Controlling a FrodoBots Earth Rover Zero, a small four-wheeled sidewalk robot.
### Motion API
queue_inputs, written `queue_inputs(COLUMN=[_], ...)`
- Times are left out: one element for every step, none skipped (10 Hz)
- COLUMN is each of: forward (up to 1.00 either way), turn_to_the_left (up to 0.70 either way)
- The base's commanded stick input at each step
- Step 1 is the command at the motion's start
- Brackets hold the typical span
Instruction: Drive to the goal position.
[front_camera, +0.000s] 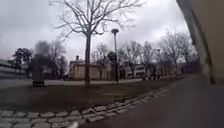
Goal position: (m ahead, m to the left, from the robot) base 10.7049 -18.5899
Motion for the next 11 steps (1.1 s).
queue_inputs(forward=[1.00, 1.00, 1.00, 1.00, 1.00, 1.00, 1.00, 1.00, 1.00, 1.00, 1.00], turn_to_the_left=[-0.09, 0.00, 0.00, 0.00, -0.18, -0.40, -0.40, -0.40, -0.40, -0.40, -0.40])
